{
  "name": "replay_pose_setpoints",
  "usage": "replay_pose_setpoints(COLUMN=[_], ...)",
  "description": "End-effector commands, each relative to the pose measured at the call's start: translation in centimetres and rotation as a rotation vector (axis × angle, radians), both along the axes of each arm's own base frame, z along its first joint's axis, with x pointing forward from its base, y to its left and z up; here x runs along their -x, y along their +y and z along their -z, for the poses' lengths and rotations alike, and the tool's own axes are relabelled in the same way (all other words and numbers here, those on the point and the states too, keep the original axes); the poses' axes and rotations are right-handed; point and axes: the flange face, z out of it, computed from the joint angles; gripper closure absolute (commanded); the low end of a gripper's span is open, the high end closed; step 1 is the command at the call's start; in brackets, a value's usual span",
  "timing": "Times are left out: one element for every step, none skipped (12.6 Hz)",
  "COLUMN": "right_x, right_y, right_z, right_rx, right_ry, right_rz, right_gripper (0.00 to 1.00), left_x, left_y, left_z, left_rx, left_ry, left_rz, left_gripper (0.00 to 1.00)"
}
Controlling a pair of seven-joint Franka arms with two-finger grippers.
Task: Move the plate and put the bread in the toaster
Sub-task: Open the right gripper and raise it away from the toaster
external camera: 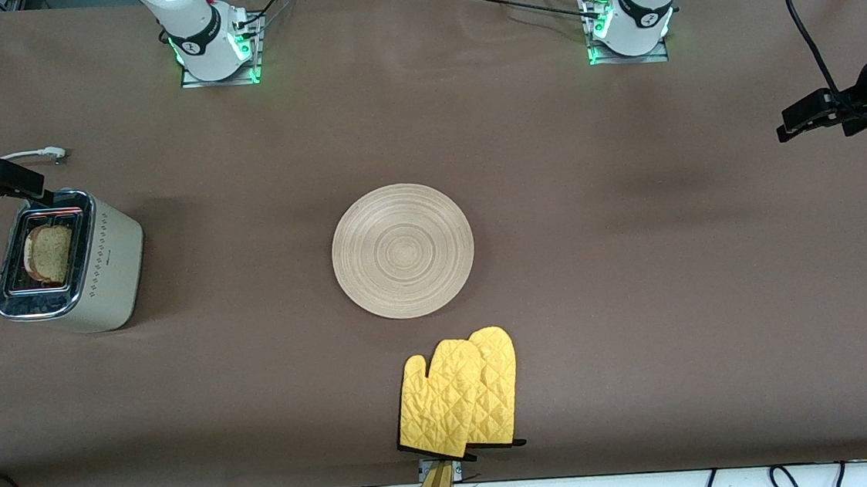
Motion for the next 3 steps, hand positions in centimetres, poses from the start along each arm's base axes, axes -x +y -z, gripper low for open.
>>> replay_pose_setpoints(right_x=[0.06, -0.13, -0.21], right_y=[-0.33, -0.21, -0.21], right_z=[0.01, -0.12, 0.06], right_rx=[0.016, 0.021, 0.021], right_ry=[0.004, 0.003, 0.006], right_rz=[-0.003, -0.005, -0.005], right_gripper=[0.0, 0.0, 0.0], left_x=[-0.26, -0.26, -0.26], left_y=[0.07, 0.07, 0.07], left_z=[-0.51, -0.51, -0.51], left_rx=[-0.012, -0.011, -0.012], left_ry=[0.003, 0.003, 0.003], left_rz=[0.018, 0.019, 0.018], left_gripper=[0.0, 0.0, 0.0])
